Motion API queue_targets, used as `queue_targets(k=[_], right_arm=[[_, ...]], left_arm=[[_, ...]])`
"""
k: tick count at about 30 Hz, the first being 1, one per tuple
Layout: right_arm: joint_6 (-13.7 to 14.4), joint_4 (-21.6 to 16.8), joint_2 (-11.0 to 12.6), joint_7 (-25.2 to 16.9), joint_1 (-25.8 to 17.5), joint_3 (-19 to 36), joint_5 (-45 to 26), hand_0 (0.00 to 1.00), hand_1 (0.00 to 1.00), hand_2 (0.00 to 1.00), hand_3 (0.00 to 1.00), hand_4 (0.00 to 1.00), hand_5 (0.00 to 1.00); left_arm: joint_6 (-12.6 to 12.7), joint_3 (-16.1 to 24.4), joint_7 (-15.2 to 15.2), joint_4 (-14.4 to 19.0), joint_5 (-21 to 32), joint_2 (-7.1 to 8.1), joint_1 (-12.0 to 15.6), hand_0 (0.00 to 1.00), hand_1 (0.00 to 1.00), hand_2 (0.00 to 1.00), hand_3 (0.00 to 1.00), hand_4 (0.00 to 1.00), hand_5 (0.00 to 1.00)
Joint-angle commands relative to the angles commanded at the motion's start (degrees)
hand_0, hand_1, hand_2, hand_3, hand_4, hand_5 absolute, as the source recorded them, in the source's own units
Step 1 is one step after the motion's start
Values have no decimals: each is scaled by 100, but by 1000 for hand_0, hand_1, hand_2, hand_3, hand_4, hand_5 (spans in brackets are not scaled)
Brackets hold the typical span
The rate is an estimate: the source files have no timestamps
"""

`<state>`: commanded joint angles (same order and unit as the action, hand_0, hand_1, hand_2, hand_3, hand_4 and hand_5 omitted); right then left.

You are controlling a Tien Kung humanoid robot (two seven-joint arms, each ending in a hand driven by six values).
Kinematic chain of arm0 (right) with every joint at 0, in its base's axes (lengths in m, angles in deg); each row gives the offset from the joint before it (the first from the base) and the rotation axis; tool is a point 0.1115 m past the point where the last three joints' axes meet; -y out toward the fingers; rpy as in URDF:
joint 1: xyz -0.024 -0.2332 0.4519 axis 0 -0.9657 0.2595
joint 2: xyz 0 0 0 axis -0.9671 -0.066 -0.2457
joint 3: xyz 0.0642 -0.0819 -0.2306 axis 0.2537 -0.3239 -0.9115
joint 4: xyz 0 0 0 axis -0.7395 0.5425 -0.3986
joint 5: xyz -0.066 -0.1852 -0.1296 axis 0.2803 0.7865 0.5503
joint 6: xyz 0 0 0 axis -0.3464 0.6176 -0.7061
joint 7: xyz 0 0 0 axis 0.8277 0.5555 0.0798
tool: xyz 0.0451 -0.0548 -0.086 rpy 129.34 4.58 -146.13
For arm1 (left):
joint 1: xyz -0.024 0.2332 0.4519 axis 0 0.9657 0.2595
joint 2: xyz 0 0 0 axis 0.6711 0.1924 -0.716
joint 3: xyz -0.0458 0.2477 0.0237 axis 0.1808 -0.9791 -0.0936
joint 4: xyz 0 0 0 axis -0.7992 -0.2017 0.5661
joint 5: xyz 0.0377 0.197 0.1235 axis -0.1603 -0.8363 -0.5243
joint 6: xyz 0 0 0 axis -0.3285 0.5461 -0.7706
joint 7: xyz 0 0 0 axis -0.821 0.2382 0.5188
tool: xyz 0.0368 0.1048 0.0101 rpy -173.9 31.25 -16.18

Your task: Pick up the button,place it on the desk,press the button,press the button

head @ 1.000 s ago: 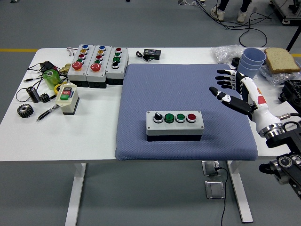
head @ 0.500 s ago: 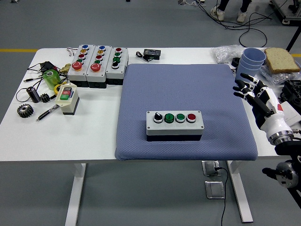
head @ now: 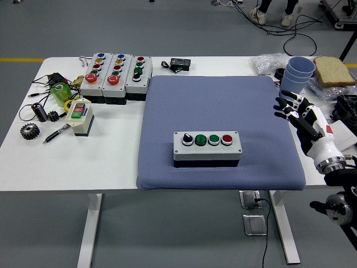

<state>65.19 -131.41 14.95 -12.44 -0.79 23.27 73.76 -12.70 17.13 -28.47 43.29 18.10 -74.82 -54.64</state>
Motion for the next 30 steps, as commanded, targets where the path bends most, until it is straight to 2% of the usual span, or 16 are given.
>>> queue_targets(k=[18,30], right_arm=[[-1,-2,-6,11,-36,-42,-28,697,638,698,692,811,312],[2,-5,-11,12,-19,3,-41,698,638,699,686,806,309]], left_arm=[[-16,91,-28,0,-142,-11,45,624,657,681,591,343,648],[2,-30,8,0,33,8,-5,625,657,679,591,345,647]])
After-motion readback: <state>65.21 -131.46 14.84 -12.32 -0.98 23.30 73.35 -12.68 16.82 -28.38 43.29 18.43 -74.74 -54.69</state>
